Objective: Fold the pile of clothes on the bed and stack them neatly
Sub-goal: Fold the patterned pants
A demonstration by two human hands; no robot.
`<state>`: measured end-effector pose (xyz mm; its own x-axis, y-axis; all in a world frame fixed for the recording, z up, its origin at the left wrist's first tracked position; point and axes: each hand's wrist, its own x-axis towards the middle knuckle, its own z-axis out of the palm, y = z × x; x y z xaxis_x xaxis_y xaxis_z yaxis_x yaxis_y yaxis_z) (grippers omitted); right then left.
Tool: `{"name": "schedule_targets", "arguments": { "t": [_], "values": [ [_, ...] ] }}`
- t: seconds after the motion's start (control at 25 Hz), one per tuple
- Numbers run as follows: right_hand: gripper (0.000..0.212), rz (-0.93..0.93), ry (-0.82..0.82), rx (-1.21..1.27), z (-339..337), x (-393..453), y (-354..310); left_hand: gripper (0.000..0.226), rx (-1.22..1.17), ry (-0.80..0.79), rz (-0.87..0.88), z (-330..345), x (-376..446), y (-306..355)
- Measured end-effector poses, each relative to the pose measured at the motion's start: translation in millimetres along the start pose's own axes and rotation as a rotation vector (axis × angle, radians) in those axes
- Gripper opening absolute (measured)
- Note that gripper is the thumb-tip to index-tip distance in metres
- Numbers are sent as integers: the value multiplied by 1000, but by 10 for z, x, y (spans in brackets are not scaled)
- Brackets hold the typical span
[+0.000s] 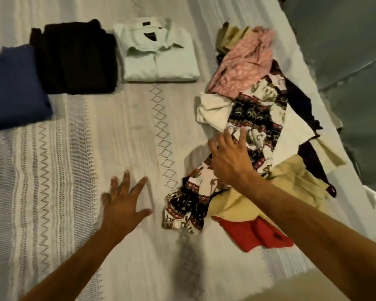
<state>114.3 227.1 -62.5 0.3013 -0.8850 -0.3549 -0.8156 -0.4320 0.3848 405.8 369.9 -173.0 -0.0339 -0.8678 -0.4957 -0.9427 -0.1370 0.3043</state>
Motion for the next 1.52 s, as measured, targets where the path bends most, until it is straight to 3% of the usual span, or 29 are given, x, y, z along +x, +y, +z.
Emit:
{"name": "schedule_targets", "arguments": {
  "t": [0.08, 0.2, 0.28, 0.36, 0.4, 0.44, 0.56, 0.6, 0.76, 0.88, 1.04, 1.16, 1.2, 1.24, 1.36, 1.44, 1.52],
  "values": [
    [65, 201, 42, 98, -13, 13, 365, 102, -4, 10, -32, 43, 63, 139],
    [77, 518, -67, 407, 78, 12, 643, 90, -50, 10, -101, 56, 157, 256],
    [56, 607, -129, 560, 100, -48, 583, 78, -72, 58, -119, 38, 153, 293],
    [26, 492, -55, 535, 66, -172, 384, 61, -93, 174, -101, 20, 154, 304],
    [25, 420, -1, 555, 32, -234, 265, 54, -148, 215, -89, 0, 200, 290],
    [27, 349, 28, 587, -2, -299, 141, 51, -289, 218, -92, -61, 270, 284],
    [27, 67, 136, 714, -142, -608, -368, 58, -1061, 34, -234, -441, 435, 416],
    [26, -62, 154, 750, -164, -772, -614, 66, -1168, -8, -255, -564, 457, 470],
    [16, -625, -33, 694, -95, -1319, -1446, 80, -1239, -113, -264, -786, 370, 618],
    [14, -660, -64, 754, -104, -1274, -1620, 47, -1020, -250, -180, -744, 258, 501],
    [21, -589, -144, 872, -367, -1231, -1716, 34, -721, -353, -54, -479, 87, 207],
    [25, -235, 98, 797, -400, -599, -1266, 20, -612, -287, -17, -302, -40, 42],
    [31, -89, 168, 720, -343, -306, -1022, 10, -625, -264, -21, -258, -70, 4],
    [43, 54, 196, 640, -255, -1, -757, 14, -637, -249, -16, -232, -86, -37],
    [69, 350, 0, 460, 74, 637, 6, 39, -726, -292, 18, -196, -121, -162],
    [60, 350, -199, 368, 187, 717, 207, 38, -743, -276, 40, -225, -172, -257],
    [39, 242, -169, 265, 196, 685, 166, 28, -762, -177, 18, -227, -238, -372]
  ]
}}
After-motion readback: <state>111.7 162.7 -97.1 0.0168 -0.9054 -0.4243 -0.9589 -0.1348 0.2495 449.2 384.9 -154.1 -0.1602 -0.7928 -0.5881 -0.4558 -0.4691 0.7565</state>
